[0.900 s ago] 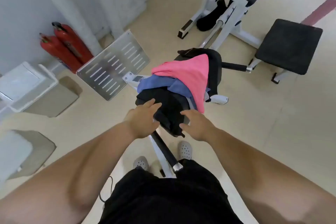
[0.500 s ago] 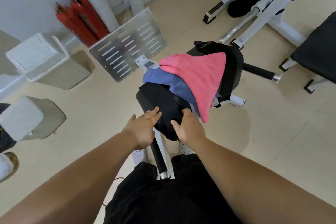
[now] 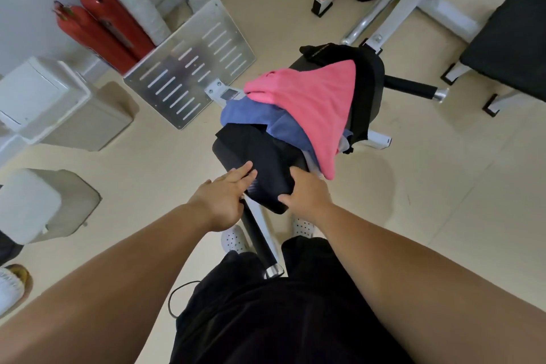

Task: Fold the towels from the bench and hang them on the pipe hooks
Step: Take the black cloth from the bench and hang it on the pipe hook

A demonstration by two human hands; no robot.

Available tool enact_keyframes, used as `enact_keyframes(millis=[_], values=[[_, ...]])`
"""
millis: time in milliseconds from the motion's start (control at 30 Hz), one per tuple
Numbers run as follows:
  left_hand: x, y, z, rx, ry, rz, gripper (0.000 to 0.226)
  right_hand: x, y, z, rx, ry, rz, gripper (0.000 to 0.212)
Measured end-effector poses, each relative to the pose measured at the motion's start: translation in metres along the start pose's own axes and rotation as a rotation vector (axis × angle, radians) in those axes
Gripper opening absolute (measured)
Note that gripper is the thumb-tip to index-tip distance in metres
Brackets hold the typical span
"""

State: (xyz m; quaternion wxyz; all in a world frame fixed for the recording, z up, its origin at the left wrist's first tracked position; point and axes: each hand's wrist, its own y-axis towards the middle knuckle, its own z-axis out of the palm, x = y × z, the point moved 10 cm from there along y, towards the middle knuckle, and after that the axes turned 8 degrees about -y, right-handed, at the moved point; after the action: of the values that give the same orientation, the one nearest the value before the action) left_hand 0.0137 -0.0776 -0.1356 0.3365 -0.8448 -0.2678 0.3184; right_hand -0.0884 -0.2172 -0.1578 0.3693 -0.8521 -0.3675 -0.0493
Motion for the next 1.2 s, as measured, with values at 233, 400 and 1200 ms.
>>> enact_keyframes(millis=[233, 400, 1200], values=[[-0.014, -0.009, -0.020, 0.043, 0.068, 0.068, 0.077, -0.019, -0.046, -0.015, 0.085, -0.031, 0.016, 0.034], [-0.071, -0.034, -0.055, -0.128, -0.011, 0.374, 0.086, 0.041, -0.075, -0.065, -0.057, 0.000, -0.147, 0.009], [-0.149, 0.053, -0.186, -0.514, -0.278, 0.111, 0.013, -0.139, 0.070, -0.202, -0.191, 0.532, 0.194, 0.049]])
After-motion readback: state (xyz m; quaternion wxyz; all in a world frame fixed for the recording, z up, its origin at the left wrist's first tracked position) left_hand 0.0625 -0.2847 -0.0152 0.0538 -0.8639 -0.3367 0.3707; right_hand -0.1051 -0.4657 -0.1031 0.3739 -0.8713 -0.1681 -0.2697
